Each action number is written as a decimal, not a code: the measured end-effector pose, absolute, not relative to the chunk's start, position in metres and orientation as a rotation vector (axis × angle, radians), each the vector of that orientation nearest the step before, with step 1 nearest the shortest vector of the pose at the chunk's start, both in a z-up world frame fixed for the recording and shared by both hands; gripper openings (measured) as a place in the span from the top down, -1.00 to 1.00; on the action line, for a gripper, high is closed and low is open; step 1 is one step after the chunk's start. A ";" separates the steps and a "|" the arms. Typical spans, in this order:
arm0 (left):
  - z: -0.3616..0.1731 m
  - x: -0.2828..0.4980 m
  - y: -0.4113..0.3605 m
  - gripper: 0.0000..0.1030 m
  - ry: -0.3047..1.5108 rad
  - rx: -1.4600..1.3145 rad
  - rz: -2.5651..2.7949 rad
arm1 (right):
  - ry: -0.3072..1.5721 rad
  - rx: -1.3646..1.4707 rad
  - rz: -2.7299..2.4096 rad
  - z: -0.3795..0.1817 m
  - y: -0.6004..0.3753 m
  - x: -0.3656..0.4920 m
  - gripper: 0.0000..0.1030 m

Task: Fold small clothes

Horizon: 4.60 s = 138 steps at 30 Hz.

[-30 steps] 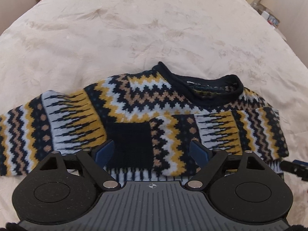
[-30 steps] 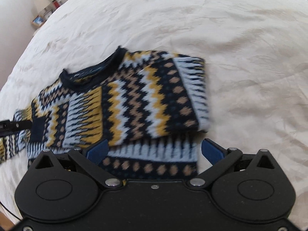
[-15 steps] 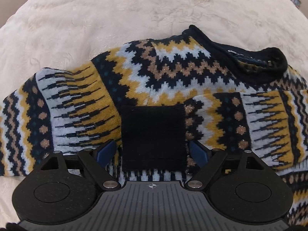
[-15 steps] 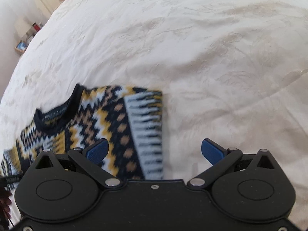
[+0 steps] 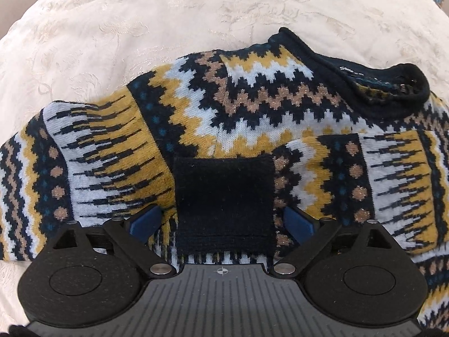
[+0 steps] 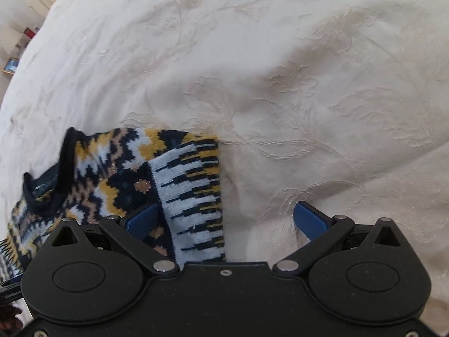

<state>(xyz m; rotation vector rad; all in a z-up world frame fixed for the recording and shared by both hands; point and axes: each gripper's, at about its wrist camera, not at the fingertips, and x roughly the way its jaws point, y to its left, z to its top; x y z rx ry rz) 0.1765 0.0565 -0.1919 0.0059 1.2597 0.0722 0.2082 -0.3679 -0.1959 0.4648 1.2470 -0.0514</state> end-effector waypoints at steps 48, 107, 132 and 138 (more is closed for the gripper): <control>-0.168 0.083 0.041 -0.93 1.282 0.057 0.070 | 1.254 0.251 0.025 -0.151 -0.325 0.130 -0.35; -0.090 -0.011 0.331 -0.95 0.999 -0.334 0.376 | 1.064 0.265 0.302 -0.092 -0.160 0.066 -0.99; -0.122 0.033 0.414 0.26 0.938 -0.489 0.457 | 1.178 0.224 0.329 -0.090 -0.074 0.083 -0.99; -0.108 0.032 0.401 0.67 0.895 -0.491 0.423 | 1.218 0.249 0.353 -0.097 -0.075 0.085 -0.89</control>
